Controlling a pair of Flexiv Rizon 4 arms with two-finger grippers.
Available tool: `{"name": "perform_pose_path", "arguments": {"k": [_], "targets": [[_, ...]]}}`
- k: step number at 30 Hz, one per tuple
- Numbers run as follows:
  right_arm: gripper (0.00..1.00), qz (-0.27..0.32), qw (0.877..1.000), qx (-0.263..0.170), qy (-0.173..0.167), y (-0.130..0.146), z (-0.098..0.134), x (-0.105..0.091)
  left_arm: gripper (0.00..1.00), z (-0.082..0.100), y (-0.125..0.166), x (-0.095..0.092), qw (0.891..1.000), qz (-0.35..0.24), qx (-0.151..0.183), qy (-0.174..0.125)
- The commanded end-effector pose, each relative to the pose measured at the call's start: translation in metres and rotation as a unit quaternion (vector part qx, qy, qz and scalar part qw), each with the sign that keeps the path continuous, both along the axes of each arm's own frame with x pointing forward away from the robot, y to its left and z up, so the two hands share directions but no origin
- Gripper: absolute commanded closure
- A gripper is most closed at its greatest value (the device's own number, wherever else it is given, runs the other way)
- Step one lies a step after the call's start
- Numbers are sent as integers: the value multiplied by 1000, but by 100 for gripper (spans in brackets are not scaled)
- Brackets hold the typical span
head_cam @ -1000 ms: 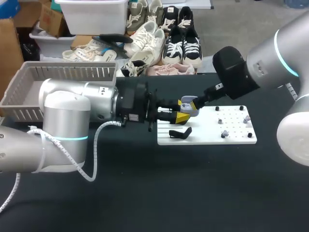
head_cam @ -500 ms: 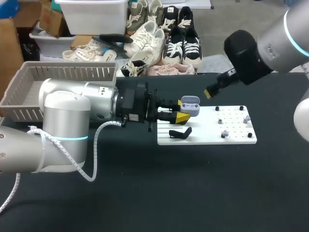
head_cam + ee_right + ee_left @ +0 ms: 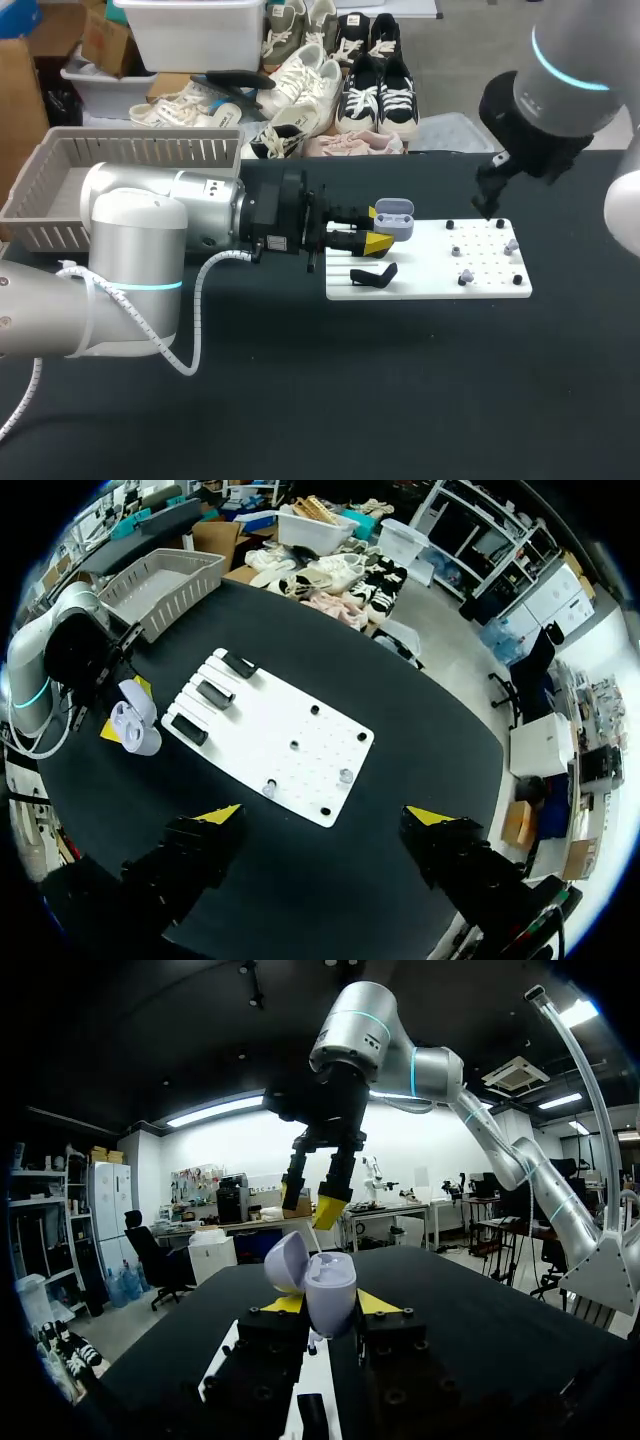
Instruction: Pick up each earbud case from the left stands, insert the matching earbuds, close the lid, and place the case in the box.
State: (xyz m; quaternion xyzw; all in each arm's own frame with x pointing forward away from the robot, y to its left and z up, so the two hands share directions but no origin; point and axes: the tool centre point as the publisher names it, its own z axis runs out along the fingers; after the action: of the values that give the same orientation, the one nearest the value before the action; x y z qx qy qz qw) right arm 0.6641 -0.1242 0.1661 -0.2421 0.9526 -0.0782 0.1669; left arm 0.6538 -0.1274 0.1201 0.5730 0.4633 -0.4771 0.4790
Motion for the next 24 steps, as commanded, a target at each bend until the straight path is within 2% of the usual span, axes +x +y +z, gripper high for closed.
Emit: {"name": "perform_pose_path", "arguments": {"k": [1,6,15,19,24], "targets": [[0,-27,998,-58,-10,1,-19,9,100,0,0,0,1000,1,-1,-1],[0,-39,998,-56,8,-10,-38,13,100,0,0,0,1000,1,-1,-1],[0,-48,998,2,32,-16,-62,19,100,0,0,0,1000,1,-1,-1],[4,-47,998,1,38,-17,-72,23,100,0,0,0,1000,1,-1,-1],[16,-48,998,-1,41,-20,-82,26,100,0,0,0,1000,1,-1,-1]]}}
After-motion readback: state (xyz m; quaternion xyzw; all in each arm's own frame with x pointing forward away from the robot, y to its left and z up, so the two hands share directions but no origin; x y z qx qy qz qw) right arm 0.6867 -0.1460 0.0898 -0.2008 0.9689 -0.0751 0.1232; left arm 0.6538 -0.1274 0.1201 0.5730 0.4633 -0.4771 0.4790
